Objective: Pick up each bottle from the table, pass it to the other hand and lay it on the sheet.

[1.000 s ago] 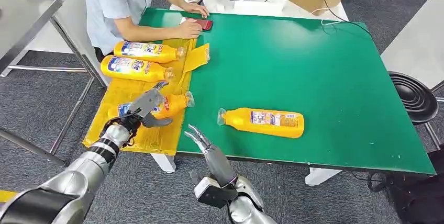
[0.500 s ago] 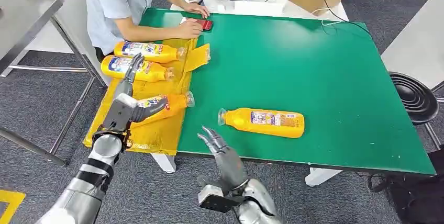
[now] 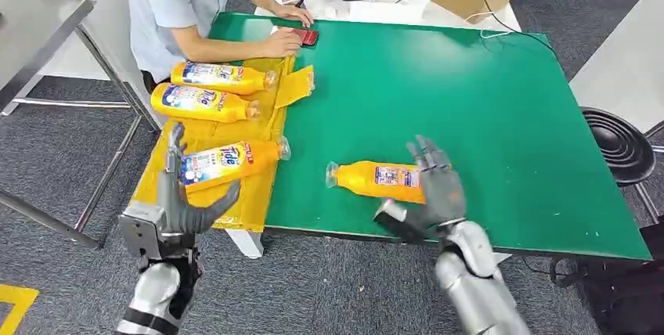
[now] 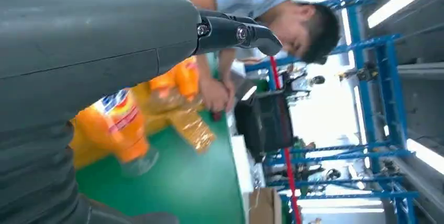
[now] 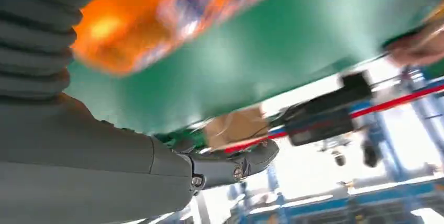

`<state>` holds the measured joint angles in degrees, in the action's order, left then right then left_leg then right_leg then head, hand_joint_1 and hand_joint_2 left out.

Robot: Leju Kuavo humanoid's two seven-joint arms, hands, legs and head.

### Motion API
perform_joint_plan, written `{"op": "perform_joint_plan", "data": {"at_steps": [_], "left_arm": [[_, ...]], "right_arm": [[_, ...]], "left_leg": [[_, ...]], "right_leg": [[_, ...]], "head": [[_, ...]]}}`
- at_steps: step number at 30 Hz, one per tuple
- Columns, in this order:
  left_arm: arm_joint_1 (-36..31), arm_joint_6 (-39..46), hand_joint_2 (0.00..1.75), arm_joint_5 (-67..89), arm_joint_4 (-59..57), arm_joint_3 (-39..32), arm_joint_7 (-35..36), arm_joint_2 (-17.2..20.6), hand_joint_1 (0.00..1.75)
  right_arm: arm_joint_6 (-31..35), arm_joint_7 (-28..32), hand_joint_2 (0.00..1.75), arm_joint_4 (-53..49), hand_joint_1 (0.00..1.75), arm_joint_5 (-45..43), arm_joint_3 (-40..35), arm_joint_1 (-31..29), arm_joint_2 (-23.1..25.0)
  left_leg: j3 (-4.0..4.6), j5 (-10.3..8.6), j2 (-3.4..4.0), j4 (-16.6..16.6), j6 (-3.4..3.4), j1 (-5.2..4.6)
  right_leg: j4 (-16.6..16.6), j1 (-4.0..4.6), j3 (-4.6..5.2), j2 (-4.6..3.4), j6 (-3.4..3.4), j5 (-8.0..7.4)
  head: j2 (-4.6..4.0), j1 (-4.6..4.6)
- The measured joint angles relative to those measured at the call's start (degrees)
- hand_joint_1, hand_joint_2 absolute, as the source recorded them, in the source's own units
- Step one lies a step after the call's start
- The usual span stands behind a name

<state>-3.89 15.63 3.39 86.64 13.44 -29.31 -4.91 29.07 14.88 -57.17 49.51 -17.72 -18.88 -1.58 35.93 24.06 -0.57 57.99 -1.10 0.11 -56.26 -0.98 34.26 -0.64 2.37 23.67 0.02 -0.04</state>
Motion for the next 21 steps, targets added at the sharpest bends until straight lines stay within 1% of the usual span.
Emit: {"op": "perform_joint_plan", "data": {"at_steps": [5, 8, 13, 16, 21], "left_arm": [[0.6, 3.8, 1.75, 2.6, 0.9, 0.7, -2.7, -1.1, 0.00], [0.5, 4.2, 1.75, 2.8, 1.4, 1.4, -2.5, -1.2, 0.00], [-0.5, 3.7, 1.75, 2.3, 1.4, 2.3, -2.2, -1.3, 0.00], [-1.0, 3.7, 1.75, 2.1, 1.3, 2.8, -2.2, -1.2, 0.00], [-1.5, 3.0, 1.75, 1.4, 1.3, 3.3, -2.2, -1.2, 0.00]], "right_arm": [[-1.2, -1.0, 1.75, 6.9, 0.00, 0.9, 2.8, -4.7, -0.6], [-1.9, -0.8, 1.75, 11.9, 0.00, 0.2, 3.9, -7.1, -0.6], [-5.2, 2.3, 1.75, 18.9, 0.00, -3.8, 5.5, -10.3, 0.0], [-6.4, 3.3, 1.75, 22.1, 0.00, -4.8, 6.2, -10.7, 0.5], [-7.8, 5.0, 1.75, 24.7, 0.00, -5.4, 6.4, -10.9, 1.2]], "left_leg": [[-0.03, -0.03, -0.01, 0.0, 0.01, 0.03], [-0.03, -0.03, -0.01, 0.0, 0.02, 0.06], [-0.03, -0.02, 0.02, 0.0, 0.02, 0.11], [-0.01, -0.02, -0.07, 0.0, 0.01, 0.10], [-0.02, -0.03, -0.03, 0.0, 0.01, 0.10]], "right_leg": [[0.0, 0.07, -0.01, 0.00, 0.00, -0.01], [0.0, 0.12, -0.01, 0.00, 0.00, -0.01], [0.0, 0.12, -0.01, -0.01, 0.00, 0.00], [0.0, 0.09, -0.01, 0.03, 0.00, 0.00], [0.0, 0.09, -0.03, 0.02, 0.00, 0.00]], "head": [[0.00, -0.02], [0.00, -0.02], [0.00, -0.02], [0.00, 0.02], [0.00, -0.02]]}}
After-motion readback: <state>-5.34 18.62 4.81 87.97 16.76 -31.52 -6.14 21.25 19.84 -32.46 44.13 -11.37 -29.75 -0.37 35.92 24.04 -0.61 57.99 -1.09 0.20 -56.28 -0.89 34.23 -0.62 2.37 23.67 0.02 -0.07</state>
